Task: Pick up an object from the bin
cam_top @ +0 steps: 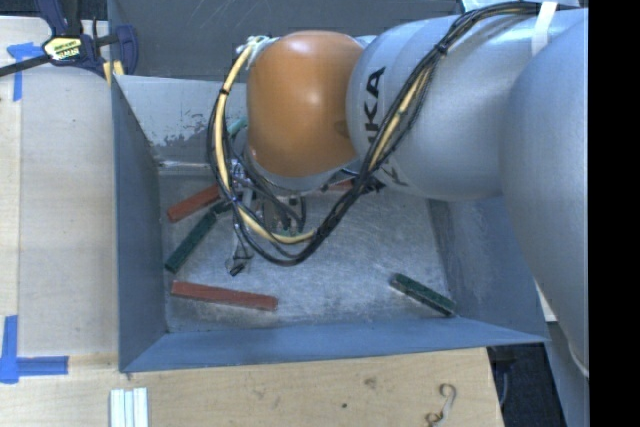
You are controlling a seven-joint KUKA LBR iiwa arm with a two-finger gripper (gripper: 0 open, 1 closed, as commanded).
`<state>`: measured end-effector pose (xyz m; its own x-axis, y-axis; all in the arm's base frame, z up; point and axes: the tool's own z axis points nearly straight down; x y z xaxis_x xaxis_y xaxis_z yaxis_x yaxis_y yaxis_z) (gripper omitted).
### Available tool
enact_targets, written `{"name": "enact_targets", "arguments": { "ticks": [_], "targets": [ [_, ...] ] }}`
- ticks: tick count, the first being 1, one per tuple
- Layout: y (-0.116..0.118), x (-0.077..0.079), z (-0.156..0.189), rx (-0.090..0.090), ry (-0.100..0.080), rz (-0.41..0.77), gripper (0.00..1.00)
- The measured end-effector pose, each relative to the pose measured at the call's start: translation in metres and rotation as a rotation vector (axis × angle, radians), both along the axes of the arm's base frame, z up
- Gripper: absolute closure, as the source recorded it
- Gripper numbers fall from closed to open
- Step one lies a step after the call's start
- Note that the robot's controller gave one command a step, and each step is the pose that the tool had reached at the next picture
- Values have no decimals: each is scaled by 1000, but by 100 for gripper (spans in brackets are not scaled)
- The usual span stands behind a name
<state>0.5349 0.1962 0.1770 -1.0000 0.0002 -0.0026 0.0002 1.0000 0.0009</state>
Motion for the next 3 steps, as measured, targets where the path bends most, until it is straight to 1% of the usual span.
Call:
{"name": "enact_targets", "arguments": {
  "ticks": [1, 2, 3],
  "targets": [
    [-11, 15, -106, 0, -3, 224, 0],
    [-10, 16, -104, 1, -6, 223, 100],
    [-4, -11, 54, 0, -3, 210, 100]
  ]
}}
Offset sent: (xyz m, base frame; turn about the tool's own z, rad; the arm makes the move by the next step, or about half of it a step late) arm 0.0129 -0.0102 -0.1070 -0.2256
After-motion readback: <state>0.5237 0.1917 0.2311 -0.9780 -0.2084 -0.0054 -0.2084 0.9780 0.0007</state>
